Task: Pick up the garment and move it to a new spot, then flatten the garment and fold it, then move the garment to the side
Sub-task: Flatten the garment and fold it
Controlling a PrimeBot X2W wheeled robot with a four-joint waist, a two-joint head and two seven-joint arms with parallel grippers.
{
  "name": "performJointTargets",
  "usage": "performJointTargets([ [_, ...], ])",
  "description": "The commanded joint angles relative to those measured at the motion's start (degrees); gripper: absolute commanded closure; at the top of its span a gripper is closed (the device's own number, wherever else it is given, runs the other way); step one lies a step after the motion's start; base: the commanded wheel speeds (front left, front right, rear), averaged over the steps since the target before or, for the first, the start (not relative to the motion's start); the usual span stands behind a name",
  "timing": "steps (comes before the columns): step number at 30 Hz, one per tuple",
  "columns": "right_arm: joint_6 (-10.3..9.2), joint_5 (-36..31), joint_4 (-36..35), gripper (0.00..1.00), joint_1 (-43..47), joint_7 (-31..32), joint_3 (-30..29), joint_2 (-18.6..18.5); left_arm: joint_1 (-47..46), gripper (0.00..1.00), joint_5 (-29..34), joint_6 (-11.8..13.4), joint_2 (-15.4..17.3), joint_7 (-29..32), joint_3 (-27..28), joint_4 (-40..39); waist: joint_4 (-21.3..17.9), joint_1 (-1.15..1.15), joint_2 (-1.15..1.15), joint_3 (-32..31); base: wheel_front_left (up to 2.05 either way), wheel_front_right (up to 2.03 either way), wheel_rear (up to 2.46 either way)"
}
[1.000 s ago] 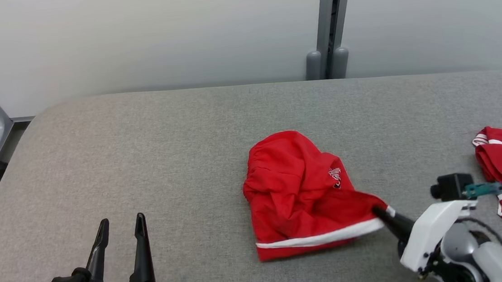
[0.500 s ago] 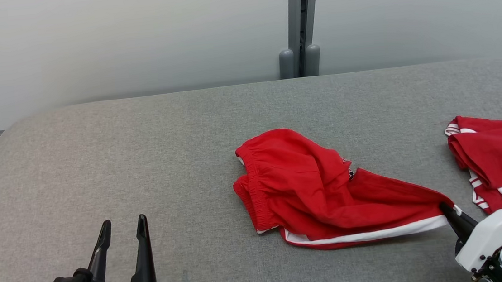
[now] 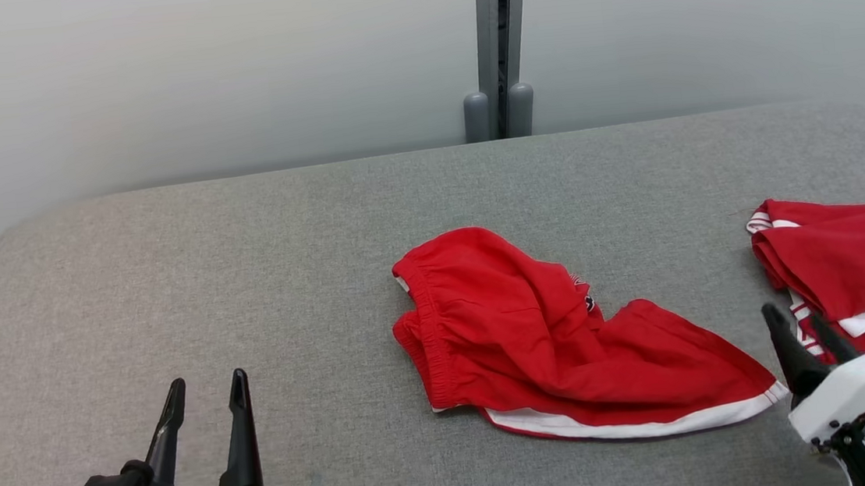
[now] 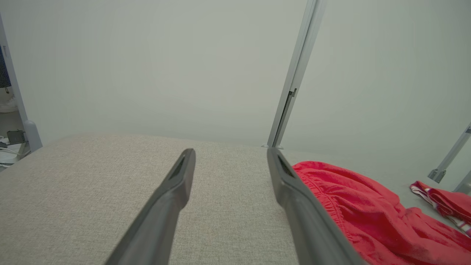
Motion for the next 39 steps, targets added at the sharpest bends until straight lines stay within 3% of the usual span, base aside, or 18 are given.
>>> performJointTargets([
  [1, 0.03, -1.0, -1.4, 0.00, -0.8, -1.3, -0.4, 0.0, -0.6, 0.00, 0.0, -0.1, 0.4, 0.1, 0.1, 0.0, -0.1, 0.00, 0.00, -0.3, 0.00, 0.00, 0.00],
  [13, 0.03, -9.7, -14.9, 0.00, 1.5, -11.8, 2.6, -0.5, -0.6, 0.00, -0.3, 0.3, 0.7, 0.1, 0.0, -0.7, 0.6, 0.00, 0.00, -1.2, 0.00, 0.00, 0.00],
  [21, 0.03, -14.0, -17.1, 0.00, 4.1, -15.6, 3.0, 0.9, -0.3, 0.00, -0.6, -0.2, 0.3, 0.1, -0.3, -0.4, 0.5, 0.00, 0.00, -1.2, 0.00, 0.00, 0.00],
  [26, 0.03, -14.7, -16.9, 0.00, 3.7, -15.6, 2.7, 1.0, -2.0, 0.00, -1.2, -3.8, 0.7, 5.8, -4.8, 2.1, -0.3, 0.00, 0.00, -0.9, 0.00, 0.00, 0.00],
  [32, 0.03, -15.2, -17.4, 0.00, 1.7, -14.9, 2.3, 0.8, -8.2, 0.00, -2.7, -10.5, 0.3, 18.3, -12.8, 10.3, -2.8, 0.00, 0.00, 2.1, 0.00, 0.00, 0.00],
  [39, 0.02, -15.8, -17.1, 0.00, -0.5, -14.6, 3.0, 0.8, -16.8, 0.00, -3.7, -13.6, 0.5, 23.8, -18.6, 19.4, -6.4, 0.00, 0.00, 4.8, 0.00, 0.00, 0.00],
])
